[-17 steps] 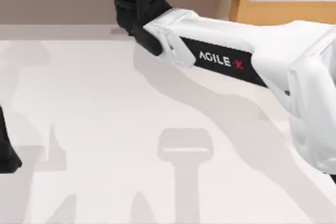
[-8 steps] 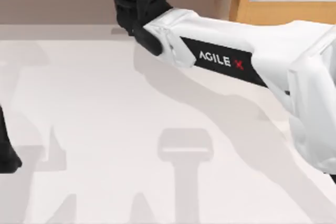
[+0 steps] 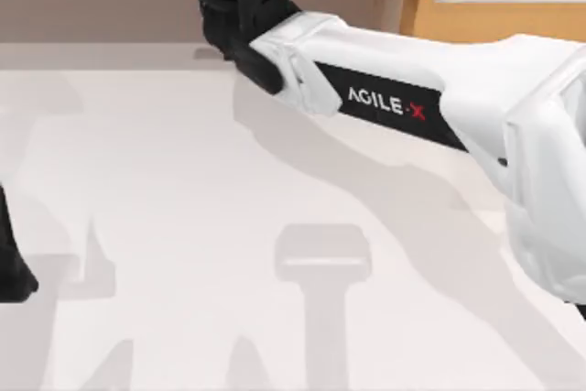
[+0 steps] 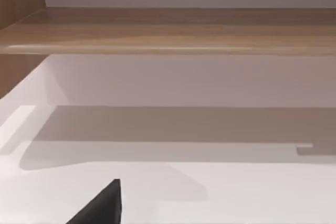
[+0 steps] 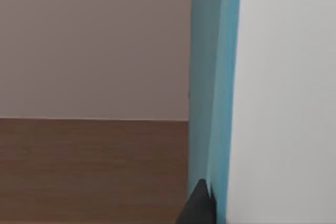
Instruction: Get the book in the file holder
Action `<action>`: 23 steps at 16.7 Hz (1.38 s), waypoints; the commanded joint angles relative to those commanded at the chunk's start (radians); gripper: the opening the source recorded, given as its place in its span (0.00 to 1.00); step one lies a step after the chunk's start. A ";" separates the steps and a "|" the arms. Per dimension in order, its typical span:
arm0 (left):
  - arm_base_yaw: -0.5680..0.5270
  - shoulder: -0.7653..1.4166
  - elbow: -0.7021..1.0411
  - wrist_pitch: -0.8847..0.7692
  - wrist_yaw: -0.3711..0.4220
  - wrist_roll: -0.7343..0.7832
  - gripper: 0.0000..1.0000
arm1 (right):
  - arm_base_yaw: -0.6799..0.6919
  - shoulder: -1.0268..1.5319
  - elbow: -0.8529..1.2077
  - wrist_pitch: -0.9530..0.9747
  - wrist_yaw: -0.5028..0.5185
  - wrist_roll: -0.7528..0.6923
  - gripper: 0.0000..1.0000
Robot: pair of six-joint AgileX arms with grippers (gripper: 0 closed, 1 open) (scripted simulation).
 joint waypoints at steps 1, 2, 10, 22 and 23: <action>0.000 0.000 0.000 0.000 0.000 0.000 1.00 | 0.000 -0.004 0.010 -0.014 0.000 0.000 0.00; 0.000 0.000 0.000 0.000 0.000 0.000 1.00 | 0.000 -0.008 0.019 -0.028 0.000 0.000 0.00; 0.000 0.000 0.000 0.000 0.000 0.000 1.00 | -0.001 -0.051 -0.018 -0.041 -0.016 0.024 0.00; 0.000 0.000 0.000 0.000 0.000 0.000 1.00 | -0.014 -0.679 -0.726 -0.207 -0.297 0.392 0.00; 0.000 0.000 0.000 0.000 0.000 0.000 1.00 | -0.019 -0.742 -0.797 -0.221 -0.327 0.430 0.00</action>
